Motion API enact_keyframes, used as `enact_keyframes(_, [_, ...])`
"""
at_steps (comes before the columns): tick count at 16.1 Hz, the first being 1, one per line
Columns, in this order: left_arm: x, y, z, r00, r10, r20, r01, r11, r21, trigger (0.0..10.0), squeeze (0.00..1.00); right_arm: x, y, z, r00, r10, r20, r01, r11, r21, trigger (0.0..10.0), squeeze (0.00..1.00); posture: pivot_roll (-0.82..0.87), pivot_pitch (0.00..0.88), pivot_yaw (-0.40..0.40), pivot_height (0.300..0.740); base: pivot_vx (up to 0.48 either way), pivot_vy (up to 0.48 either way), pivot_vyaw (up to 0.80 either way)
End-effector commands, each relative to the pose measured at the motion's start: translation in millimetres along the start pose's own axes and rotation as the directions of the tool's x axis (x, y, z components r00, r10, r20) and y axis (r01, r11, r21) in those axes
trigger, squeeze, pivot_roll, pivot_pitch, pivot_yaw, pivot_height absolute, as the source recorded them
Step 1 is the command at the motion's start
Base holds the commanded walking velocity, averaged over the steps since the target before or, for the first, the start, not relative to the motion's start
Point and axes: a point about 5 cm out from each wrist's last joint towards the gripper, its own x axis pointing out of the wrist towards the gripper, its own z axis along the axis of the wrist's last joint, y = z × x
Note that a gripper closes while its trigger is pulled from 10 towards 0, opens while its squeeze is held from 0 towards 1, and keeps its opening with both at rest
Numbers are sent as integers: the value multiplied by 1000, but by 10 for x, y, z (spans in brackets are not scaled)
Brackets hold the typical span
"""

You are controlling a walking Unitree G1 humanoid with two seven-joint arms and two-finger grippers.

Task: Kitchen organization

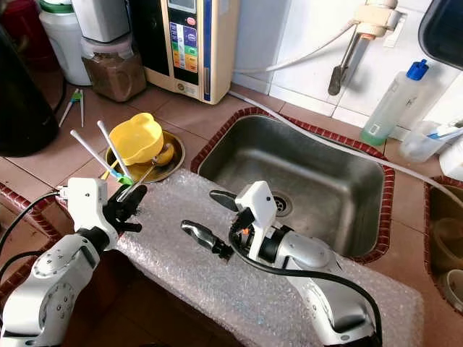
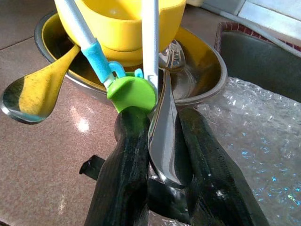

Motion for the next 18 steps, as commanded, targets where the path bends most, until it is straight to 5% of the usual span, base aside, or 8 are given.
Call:
enact_keyframes(1, [-4,-19,-8,1000,-6,20,5,999,31,0,0,-21,-7,1,1000,-11,2,11,1000,-12,10000,0,13,82,-55,740,0,0,0])
enact_keyframes(4, [-11,-109,124,989,-69,131,48,986,161,0,0,-14,-12,-3,1000,-11,1,11,1000,-12,10000,0,14,79,-57,740,0,0,0])
enact_keyframes(13, [-17,-127,184,971,-68,228,7,966,259,0,0,-14,-12,-12,1000,-15,1,15,1000,-9,10000,0,10,83,-60,740,0,0,0])
enact_keyframes(14, [-14,-124,240,964,-47,261,-21,967,252,10000,0,-15,-9,-18,1000,-16,0,16,1000,-6,10000,0,12,83,-62,740,0,0,0])
enact_keyframes(15, [-11,-120,268,959,-35,282,-25,978,206,10000,1000,-13,-3,-25,1000,-15,-1,15,1000,-4,10000,0,12,83,-63,740,0,0,0])
enact_keyframes(18, [22,-83,310,958,20,288,-76,980,184,10000,1000,-7,-4,-23,1000,-12,-1,12,1000,-6,10000,0,12,83,-63,740,0,0,0])
